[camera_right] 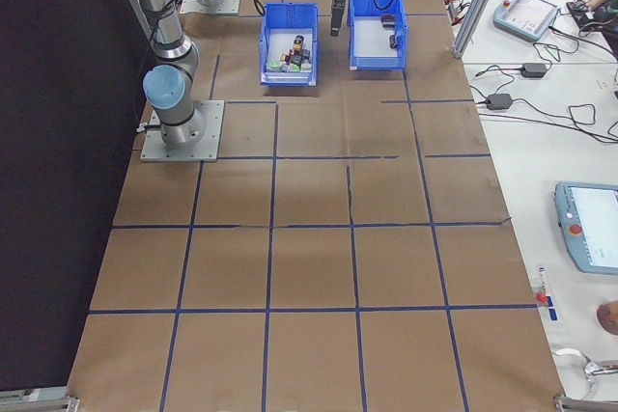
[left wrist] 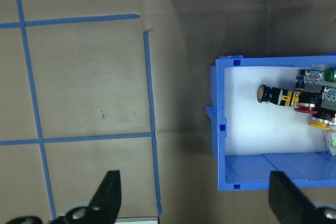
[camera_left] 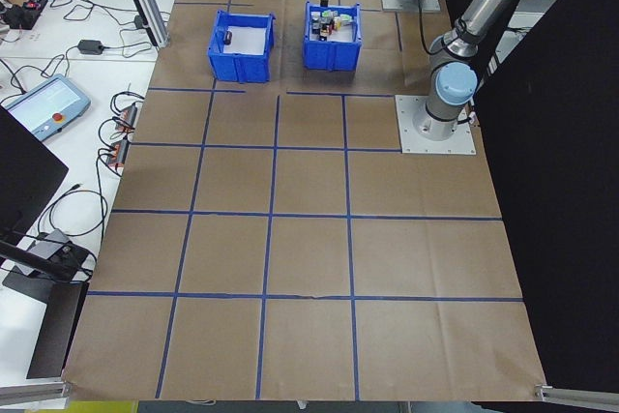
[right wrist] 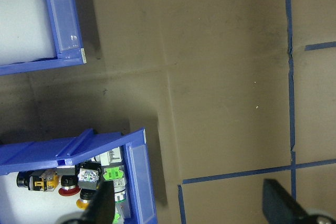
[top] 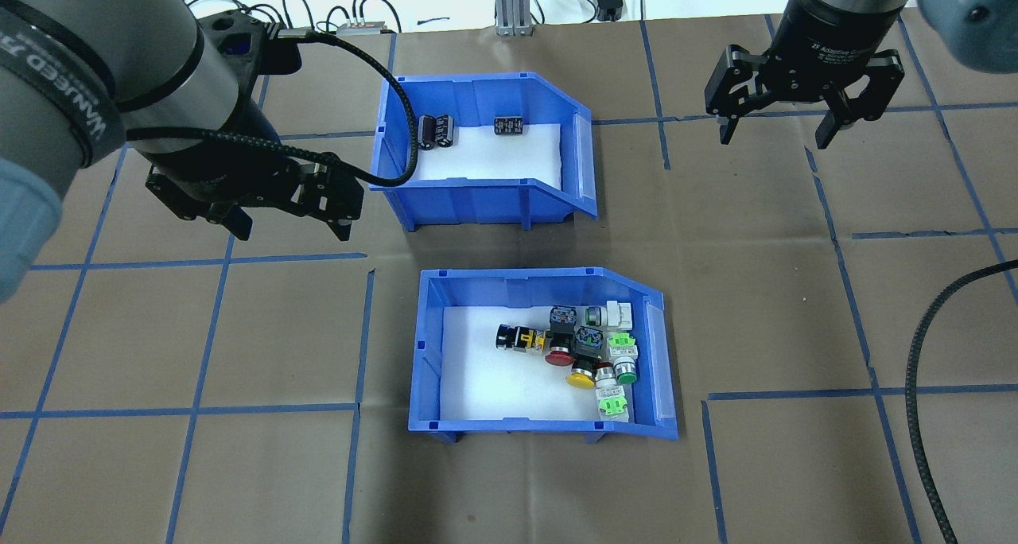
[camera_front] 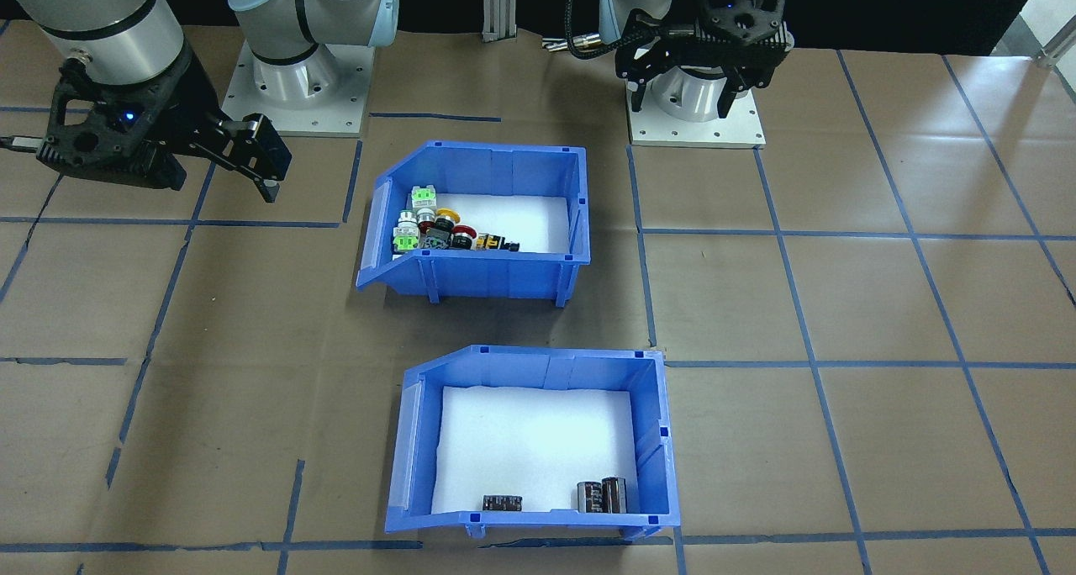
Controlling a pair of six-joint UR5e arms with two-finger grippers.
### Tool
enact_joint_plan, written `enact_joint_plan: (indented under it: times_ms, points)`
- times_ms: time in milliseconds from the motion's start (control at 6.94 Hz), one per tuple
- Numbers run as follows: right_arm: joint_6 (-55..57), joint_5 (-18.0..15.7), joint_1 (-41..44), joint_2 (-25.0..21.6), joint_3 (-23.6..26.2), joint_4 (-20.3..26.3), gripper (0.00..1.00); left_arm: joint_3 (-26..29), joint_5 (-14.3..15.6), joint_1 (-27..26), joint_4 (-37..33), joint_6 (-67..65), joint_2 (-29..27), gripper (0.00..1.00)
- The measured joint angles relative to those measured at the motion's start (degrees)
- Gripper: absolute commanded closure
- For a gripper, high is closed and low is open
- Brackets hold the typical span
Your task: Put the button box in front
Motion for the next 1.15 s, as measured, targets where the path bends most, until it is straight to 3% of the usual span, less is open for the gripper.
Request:
enact_joint_plan:
  times_ms: [1153]
  points:
    - [-0.3, 0.7, 0.0, -0.2, 0.1, 0.4, 0.0, -1.1, 0.7, 0.5, 2.3, -1.1, -0.7, 0.01]
